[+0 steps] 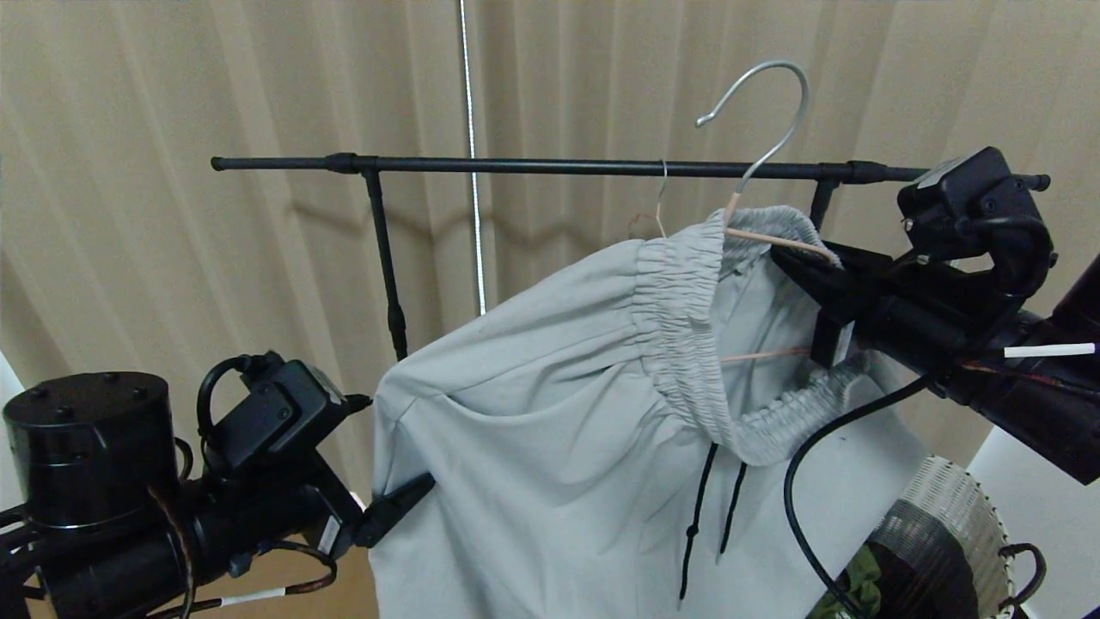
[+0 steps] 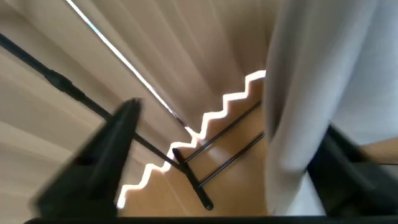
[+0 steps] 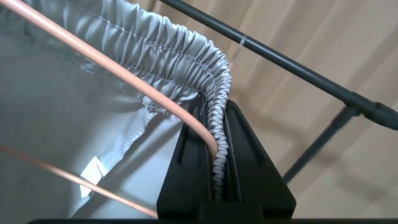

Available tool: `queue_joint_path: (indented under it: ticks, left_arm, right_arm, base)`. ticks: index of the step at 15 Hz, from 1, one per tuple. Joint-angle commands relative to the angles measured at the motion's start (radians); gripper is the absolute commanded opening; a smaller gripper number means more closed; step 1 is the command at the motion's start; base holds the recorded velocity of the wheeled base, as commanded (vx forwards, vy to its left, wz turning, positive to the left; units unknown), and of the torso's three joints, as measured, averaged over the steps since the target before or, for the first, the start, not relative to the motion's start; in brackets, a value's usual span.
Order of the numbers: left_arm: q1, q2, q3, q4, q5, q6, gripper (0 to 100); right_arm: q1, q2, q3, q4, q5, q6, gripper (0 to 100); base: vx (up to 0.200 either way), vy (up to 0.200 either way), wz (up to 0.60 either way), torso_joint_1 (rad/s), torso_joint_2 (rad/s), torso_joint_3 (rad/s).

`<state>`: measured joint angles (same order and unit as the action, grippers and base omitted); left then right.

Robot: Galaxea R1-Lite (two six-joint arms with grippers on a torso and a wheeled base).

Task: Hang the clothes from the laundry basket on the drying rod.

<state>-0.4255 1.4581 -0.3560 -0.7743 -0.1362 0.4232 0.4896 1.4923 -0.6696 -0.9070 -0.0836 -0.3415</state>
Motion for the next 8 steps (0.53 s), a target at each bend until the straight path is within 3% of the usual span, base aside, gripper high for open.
queue_joint_path:
  ticks: [1,5,8]
  left_arm:
    - [0.002,0.004,0.005,0.000,0.001,0.000,0]
    - [0.125,0.001,0.035,-0.007,0.001,0.017,0]
    - [0.194,0.001,0.080,-0.065,0.035,0.019,0]
  right_arm:
    - [0.003,-0.014,0.004,0.013,-0.001,-0.001,0]
    - [-0.006,-0.047,0.002,0.060,-0.002,-0.001,0]
    - [-0.036,-0.067,0.002,0.102,-0.002,-0.001,0]
  base:
    - [0.000,0.000,0.00,0.000,0.00,0.000]
    - [0.000,0.000,0.00,0.000,0.00,0.000]
    - [0.000,0.000,0.00,0.000,0.00,0.000]
